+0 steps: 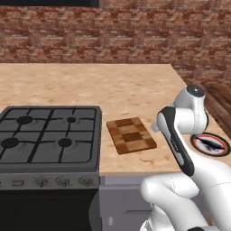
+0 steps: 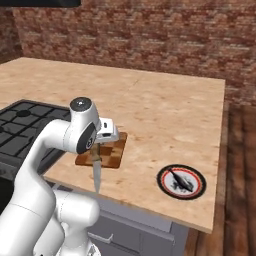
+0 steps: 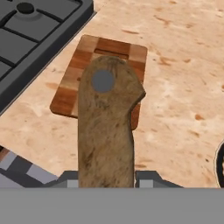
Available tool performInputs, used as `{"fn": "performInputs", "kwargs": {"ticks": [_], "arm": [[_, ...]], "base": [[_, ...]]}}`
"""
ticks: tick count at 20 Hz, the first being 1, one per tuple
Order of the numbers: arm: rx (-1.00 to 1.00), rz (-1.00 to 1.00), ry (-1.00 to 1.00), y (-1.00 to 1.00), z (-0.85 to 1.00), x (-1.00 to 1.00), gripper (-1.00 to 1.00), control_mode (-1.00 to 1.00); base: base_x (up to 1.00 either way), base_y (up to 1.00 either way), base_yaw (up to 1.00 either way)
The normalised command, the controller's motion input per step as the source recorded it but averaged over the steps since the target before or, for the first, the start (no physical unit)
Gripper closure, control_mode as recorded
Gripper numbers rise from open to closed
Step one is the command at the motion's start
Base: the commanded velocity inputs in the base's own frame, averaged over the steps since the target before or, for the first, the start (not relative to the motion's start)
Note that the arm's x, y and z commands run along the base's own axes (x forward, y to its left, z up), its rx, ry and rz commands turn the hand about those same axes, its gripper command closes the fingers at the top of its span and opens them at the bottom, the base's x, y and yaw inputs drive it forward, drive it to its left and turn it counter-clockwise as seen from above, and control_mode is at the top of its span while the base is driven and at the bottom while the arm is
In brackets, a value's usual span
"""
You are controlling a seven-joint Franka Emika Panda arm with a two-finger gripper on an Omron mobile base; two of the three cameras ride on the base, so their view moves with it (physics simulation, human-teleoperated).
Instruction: Pick up the knife from the drawer and place it on the cutting board. Then place the meat from the plate to the cutting board.
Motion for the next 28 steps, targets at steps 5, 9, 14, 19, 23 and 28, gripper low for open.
{"fn": "performInputs", "kwargs": {"ticks": [5, 9, 14, 19, 23, 28], "arm": [[0.00, 0.00, 0.00, 0.00, 0.00, 0.00, 1.00, 1.00], [0.00, 0.00, 0.00, 0.00, 0.00, 0.00, 1.00, 1.00], [0.00, 0.00, 0.00, 0.00, 0.00, 0.00, 1.00, 1.00], [0.00, 0.00, 0.00, 0.00, 0.00, 0.00, 1.00, 1.00], [0.00, 0.00, 0.00, 0.00, 0.00, 0.00, 1.00, 1.00], [0.00, 0.00, 0.00, -0.06, 0.00, 0.03, 1.00, -1.00]], "base": [[0.22, -0.30, 0.17], [0.00, -0.10, 0.06], [0.00, -0.09, 0.00], [-0.01, -0.15, 0.00], [0.00, -0.18, 0.00], [0.00, -0.09, 0.00]]}}
